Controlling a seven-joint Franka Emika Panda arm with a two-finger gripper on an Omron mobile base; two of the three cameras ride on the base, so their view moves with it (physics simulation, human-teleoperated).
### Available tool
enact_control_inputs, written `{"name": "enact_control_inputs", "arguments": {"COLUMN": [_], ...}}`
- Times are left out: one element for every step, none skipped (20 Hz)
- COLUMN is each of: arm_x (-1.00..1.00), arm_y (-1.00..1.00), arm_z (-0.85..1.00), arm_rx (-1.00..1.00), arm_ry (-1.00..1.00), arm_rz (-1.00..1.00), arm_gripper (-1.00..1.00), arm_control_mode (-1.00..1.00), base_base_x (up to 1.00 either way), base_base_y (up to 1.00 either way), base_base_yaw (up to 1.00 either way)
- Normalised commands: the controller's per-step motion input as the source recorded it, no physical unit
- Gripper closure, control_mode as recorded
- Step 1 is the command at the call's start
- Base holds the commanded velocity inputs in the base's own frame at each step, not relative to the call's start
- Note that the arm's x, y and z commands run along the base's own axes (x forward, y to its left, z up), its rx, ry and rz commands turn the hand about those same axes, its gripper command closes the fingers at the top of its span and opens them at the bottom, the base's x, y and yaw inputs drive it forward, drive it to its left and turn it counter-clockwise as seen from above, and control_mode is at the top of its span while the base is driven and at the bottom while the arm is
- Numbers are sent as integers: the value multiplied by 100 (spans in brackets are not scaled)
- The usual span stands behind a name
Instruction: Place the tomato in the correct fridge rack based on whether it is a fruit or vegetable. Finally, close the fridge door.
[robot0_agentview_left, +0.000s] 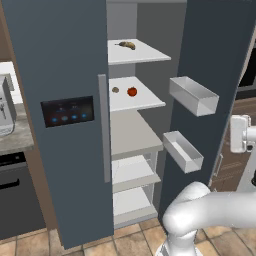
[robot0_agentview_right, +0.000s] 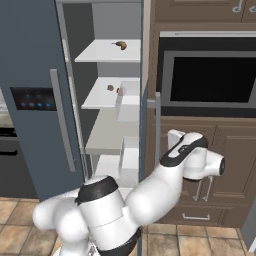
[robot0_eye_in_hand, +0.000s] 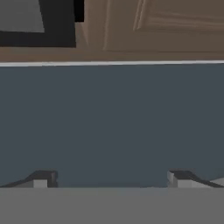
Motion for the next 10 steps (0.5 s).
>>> {"name": "enact_control_inputs", "arguments": {"arm_x": [0, 0, 0, 0, 0, 0, 0, 0, 0, 0], "arm_y": [41, 48, 56, 64, 74, 83, 89, 99, 100, 100], "arm_z": [-53, -56, -59, -58, -57, -53, -51, -49, -48, -46], "arm_rx": [9, 8, 5, 4, 1, 0, 0, 0, 0, 0], "arm_ry": [9, 8, 6, 5, 3, 0, 0, 0, 0, 0], "arm_rz": [15, 16, 17, 17, 17, 18, 17, 16, 15, 13], "arm_gripper": [-100, -100, -100, -100, -100, -100, -100, -100, -100, -100], "arm_control_mode": [-100, -100, -100, -100, -100, -100, -100, -100, -100, -100], "base_base_x": [0, 0, 0, 0, 0, 0, 0, 0, 0, 0], "base_base_y": [0, 0, 0, 0, 0, 0, 0, 0, 0, 0], "base_base_yaw": [0, 0, 0, 0, 0, 0, 0, 0, 0, 0]}}
